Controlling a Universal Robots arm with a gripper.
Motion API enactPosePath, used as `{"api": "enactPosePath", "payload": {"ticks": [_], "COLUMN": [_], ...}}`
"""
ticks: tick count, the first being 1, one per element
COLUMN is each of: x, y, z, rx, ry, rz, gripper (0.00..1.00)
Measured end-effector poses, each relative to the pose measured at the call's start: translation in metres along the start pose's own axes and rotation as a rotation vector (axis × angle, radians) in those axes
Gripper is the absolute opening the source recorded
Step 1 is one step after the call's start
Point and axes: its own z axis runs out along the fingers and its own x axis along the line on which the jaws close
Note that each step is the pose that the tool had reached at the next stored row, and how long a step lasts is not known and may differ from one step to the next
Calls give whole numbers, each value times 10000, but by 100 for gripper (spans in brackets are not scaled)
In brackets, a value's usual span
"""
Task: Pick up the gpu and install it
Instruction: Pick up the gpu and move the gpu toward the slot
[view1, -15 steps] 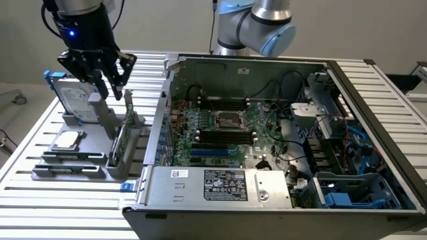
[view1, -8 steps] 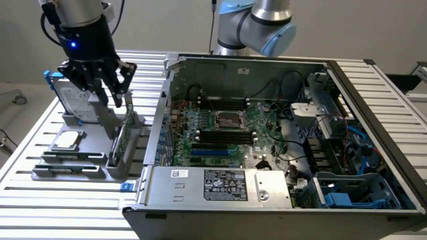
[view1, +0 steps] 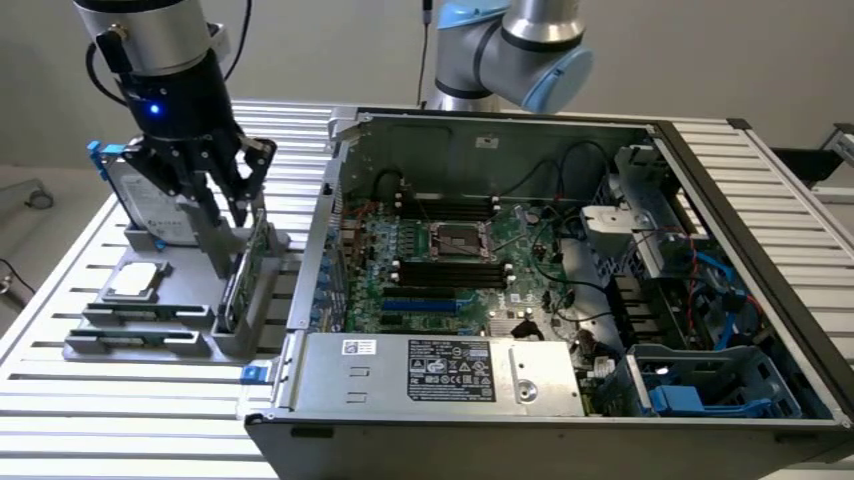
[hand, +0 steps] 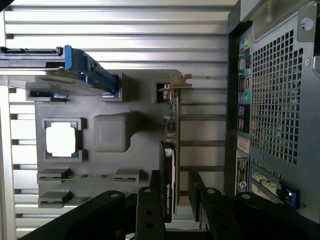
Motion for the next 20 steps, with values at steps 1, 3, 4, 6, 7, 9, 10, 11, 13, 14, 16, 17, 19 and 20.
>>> {"api": "enactPosePath", "payload": {"ticks": [1, 3, 4, 6, 7, 9, 10, 11, 13, 14, 16, 17, 19, 20], "x": [0, 0, 1, 1, 1, 1, 1, 1, 1, 1, 1, 1, 2, 2], "y": [-1, -2, -2, -3, -3, -4, -5, -5, -6, -7, -8, -8, -9, -9], "z": [18, 55, 72, 109, 127, 163, 182, 200, 236, 254, 290, 309, 345, 364], "rx": [1, 0, 1, 1, 1, 0, 0, 1, 1, 2, 1, 1, 1, 1], "ry": [1, 1, 2, 1, 2, 1, 1, 2, 2, 3, 3, 3, 3, 4], "rz": [-7, -21, -27, -39, -45, -58, -65, -71, -86, -93, -111, -121, -138, -148], "gripper": [36, 36, 36, 36, 36, 36, 36, 36, 36, 36, 36, 36, 36, 36]}}
